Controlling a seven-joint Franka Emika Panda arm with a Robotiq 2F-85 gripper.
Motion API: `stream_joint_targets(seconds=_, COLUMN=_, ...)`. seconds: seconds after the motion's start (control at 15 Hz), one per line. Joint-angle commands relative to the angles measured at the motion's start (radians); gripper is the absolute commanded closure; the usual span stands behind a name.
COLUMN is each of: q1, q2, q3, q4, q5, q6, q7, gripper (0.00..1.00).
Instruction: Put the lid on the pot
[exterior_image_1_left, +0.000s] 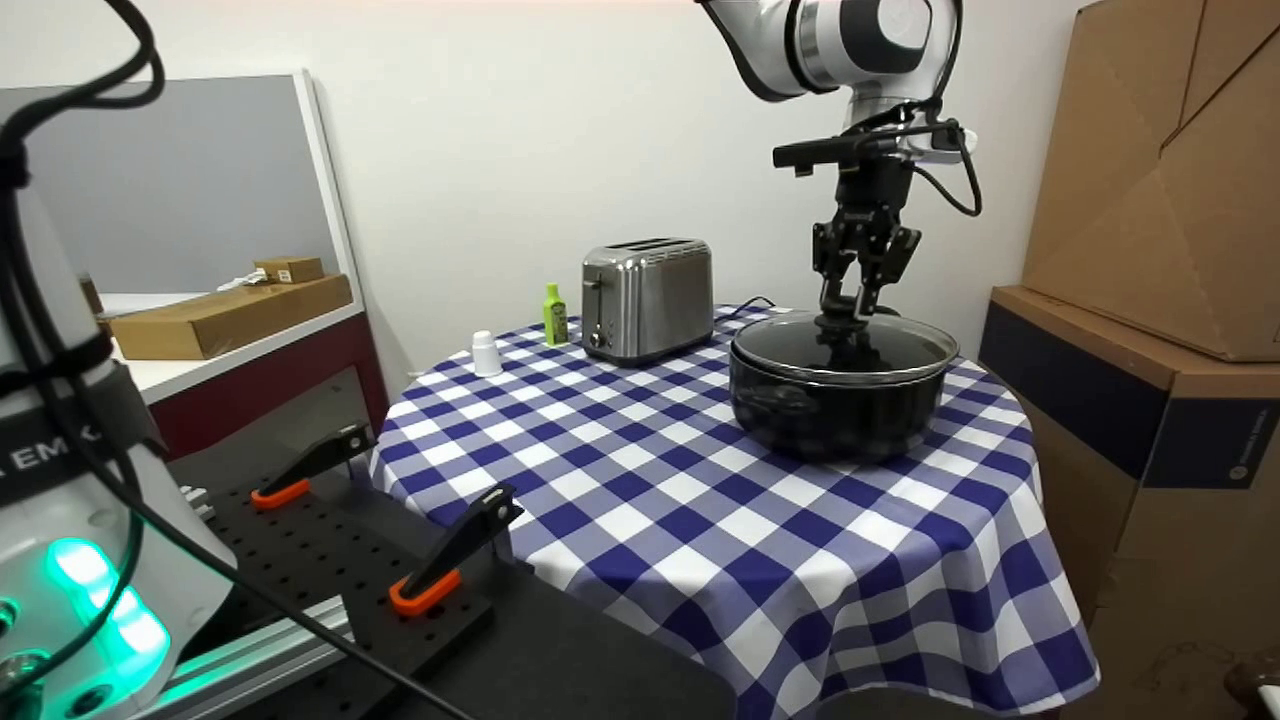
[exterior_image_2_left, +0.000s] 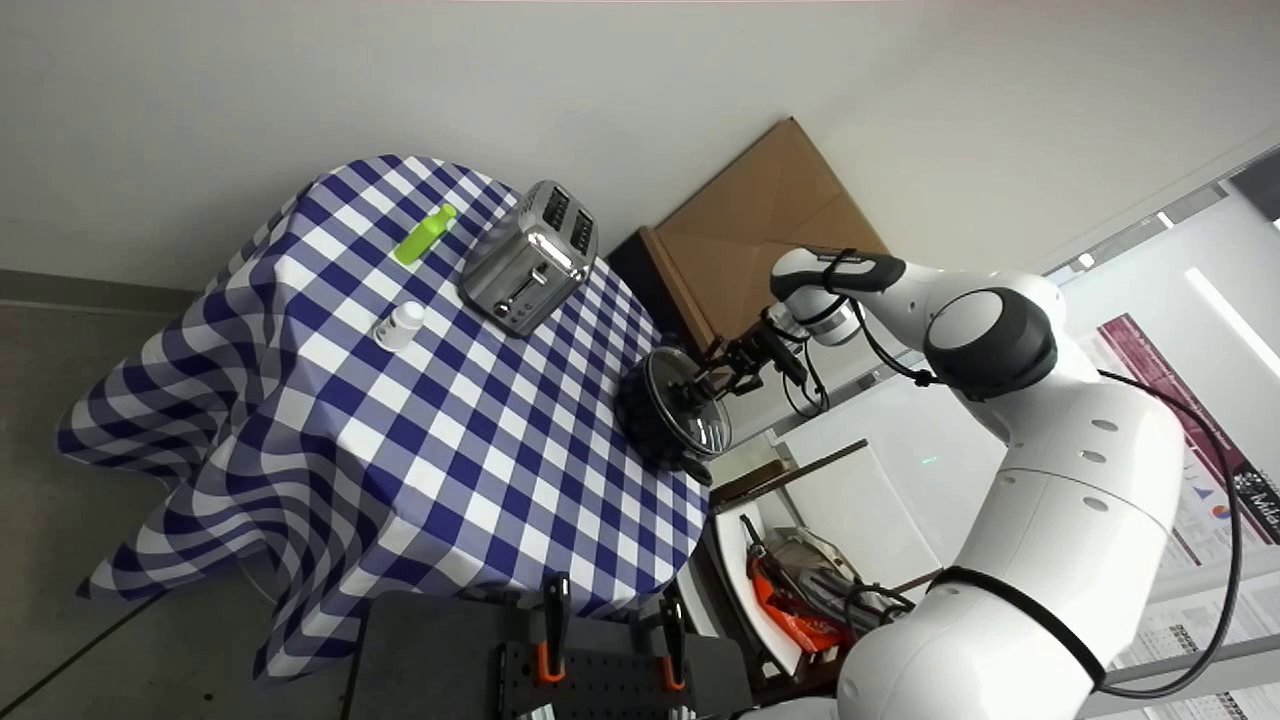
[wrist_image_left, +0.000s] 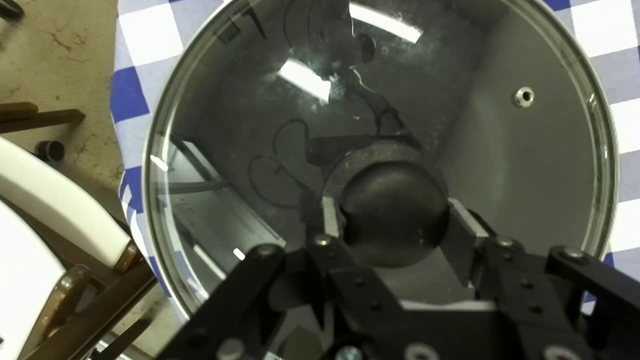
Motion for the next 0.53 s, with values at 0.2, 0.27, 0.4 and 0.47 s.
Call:
stream_joint_targets(seconds=0.2, q1=-0.016, q2=0.014, q3=0.019, q4=0.022, q5=0.023, q6=0.0, q7=0.011, gripper=0.75)
stream_joint_targets(seconds=0.27, q1=-0.018, q2=0.011, q3=0.023, q4=0.015, q5=0.028, q6=0.0, q7=0.008, gripper=0.75)
stream_joint_targets(seconds=0.4, q1=-0.021, q2=0.001, q3=0.031, q4=-0.002, q5=0.039, q6=0.003, q7=0.001, gripper=0.75)
stream_joint_targets(seconds=0.47, q1=-0.024, q2=-0.003, q3=0.035, q4=-0.007, q5=0.047, q6=0.002, q7=-0.001, gripper=0.75)
